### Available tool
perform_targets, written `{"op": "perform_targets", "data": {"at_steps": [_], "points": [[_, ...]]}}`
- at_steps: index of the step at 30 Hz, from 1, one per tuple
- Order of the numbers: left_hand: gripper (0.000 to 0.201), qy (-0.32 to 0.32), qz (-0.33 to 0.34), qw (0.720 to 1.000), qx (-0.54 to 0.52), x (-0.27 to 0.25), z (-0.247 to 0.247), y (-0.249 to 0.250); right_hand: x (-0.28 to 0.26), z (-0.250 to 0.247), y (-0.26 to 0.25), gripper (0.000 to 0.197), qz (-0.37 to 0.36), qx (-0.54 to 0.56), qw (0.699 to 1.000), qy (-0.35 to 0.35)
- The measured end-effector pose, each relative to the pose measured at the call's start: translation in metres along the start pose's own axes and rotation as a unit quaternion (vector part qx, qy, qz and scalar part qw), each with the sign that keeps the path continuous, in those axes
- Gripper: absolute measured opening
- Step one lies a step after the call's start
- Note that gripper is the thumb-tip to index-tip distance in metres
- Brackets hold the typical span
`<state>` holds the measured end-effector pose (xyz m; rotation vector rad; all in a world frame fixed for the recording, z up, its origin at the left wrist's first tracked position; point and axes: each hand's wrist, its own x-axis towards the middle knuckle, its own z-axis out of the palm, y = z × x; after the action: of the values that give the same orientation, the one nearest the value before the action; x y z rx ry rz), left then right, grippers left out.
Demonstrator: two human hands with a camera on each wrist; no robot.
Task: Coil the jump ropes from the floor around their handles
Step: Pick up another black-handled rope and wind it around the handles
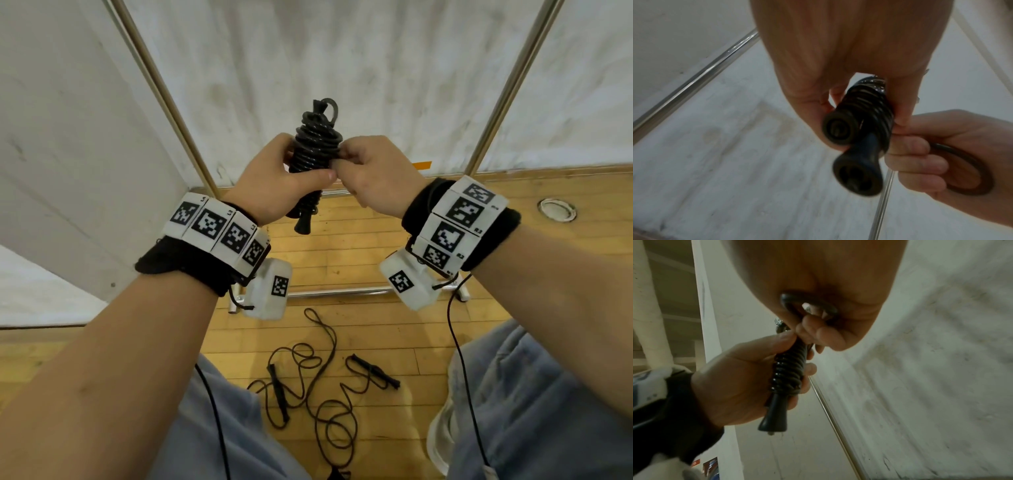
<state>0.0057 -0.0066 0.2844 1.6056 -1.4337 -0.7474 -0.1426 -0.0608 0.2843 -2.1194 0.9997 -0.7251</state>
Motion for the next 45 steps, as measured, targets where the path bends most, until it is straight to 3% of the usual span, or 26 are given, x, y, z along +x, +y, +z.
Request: {"op": "perform_targets", "data": {"at_steps": [7, 12, 16, 23, 28, 32, 36, 40, 45], "points": [[0.043, 0.000, -0.025, 0.998, -0.055, 0.007, -0.001, -0.005, 0.006, 0.006, 0.000, 0.015, 0.045, 0.066, 0.996, -0.038], [0.027, -0.007, -0.051, 0.994, -0.095, 0.013, 0.007, -0.017, 0.008, 0.005, 0.009, 0.013, 0.084, 0.038, 0.995, -0.041], [0.024, 0.011, -0.042, 0.995, -0.091, 0.019, 0.016, -0.020, 0.012, 0.005, 0.016, 0.025, 0.084, 0.003, 0.996, -0.009], [0.024, -0.030, -0.075, 0.983, -0.165, 0.025, 0.025, -0.022, 0.015, -0.002, 0.024, 0.007, 0.080, -0.035, 0.995, -0.056], [0.038, -0.008, -0.058, 0.984, -0.169, 0.021, 0.026, -0.022, 0.013, -0.001, 0.025, 0.019, 0.060, -0.033, 0.997, -0.035], [0.035, 0.003, -0.060, 0.985, -0.163, 0.022, 0.025, -0.020, 0.012, 0.005, 0.022, 0.022, 0.051, -0.037, 0.998, -0.020], [0.017, 0.012, -0.028, 0.992, -0.120, 0.021, 0.026, -0.019, 0.010, 0.009, 0.022, 0.021, 0.059, -0.048, 0.997, -0.013], [0.029, 0.035, -0.043, 0.990, -0.130, 0.019, 0.029, -0.021, 0.010, 0.008, 0.025, 0.037, 0.083, -0.048, 0.995, 0.004], [0.030, 0.044, -0.068, 0.987, -0.141, 0.020, 0.029, -0.021, 0.007, 0.013, 0.022, 0.011, 0.039, -0.031, 0.999, -0.022]]}}
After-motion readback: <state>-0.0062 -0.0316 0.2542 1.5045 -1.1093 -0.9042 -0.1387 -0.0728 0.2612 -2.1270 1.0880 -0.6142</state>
